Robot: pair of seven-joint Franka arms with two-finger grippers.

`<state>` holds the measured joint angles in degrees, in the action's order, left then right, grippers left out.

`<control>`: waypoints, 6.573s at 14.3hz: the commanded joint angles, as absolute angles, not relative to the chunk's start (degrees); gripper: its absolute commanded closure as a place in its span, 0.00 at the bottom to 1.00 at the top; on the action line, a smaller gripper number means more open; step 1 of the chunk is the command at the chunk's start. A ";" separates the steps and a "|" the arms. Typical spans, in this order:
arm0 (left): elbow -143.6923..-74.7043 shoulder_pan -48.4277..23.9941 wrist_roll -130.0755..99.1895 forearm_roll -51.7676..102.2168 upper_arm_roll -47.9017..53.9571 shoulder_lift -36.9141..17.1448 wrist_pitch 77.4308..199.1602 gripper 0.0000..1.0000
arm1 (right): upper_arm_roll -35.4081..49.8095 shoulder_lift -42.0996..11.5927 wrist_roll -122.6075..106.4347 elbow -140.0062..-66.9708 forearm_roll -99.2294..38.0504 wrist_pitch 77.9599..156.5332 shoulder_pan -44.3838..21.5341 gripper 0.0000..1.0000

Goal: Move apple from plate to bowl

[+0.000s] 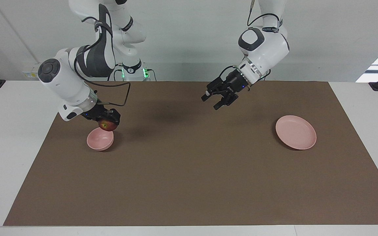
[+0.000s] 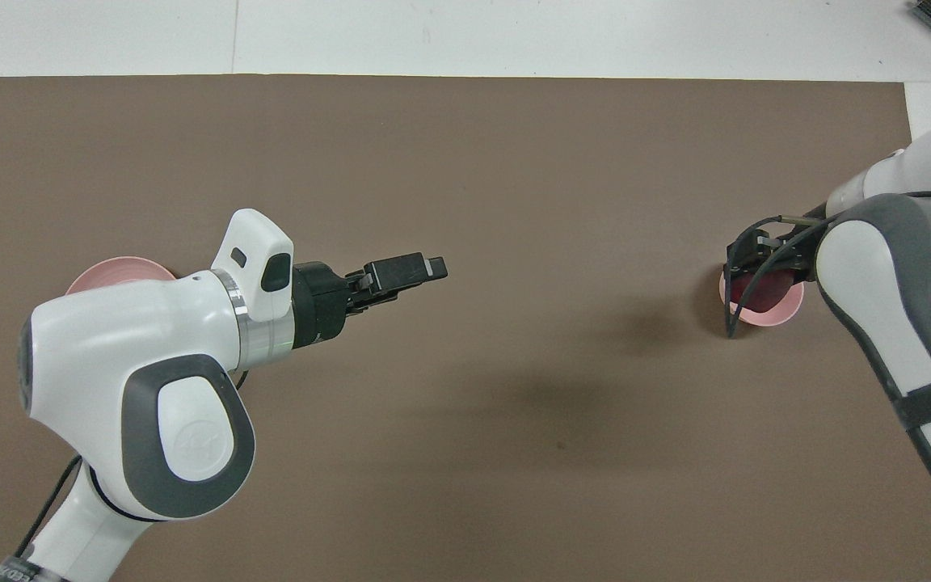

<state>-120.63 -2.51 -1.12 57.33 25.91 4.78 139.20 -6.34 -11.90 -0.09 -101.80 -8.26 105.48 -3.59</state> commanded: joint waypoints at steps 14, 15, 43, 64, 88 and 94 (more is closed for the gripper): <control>-112.69 -2.72 2.71 6.50 3.71 4.31 111.55 0.00 | -5.71 -15.20 -10.20 -107.23 -1.93 116.10 0.27 1.00; -110.76 -2.72 4.38 6.50 2.39 4.22 109.53 0.00 | -5.71 -15.29 -10.02 -107.23 -1.93 116.54 0.26 1.00; -81.73 -2.20 6.77 1.58 -3.60 0.88 78.49 0.00 | -5.63 -19.07 -8.26 -107.49 -2.11 120.06 0.53 1.00; -82.97 -2.11 7.03 1.67 -3.43 2.02 77.70 0.00 | -5.63 -19.60 -6.86 -107.49 -2.46 120.50 0.53 0.03; -82.97 -2.11 7.03 1.67 -3.51 2.02 77.70 0.00 | -5.71 -0.71 -0.44 -99.51 1.41 97.93 -2.11 0.00; -82.97 -2.11 7.03 1.67 -3.43 2.02 77.70 0.00 | -5.80 2.20 -0.44 -89.67 1.41 85.36 -2.11 0.00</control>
<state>-81.40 -2.38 7.54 1.23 -3.51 0.68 77.92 -6.22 2.91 -1.44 -94.12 0.00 89.47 -2.57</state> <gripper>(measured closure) 0.000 0.000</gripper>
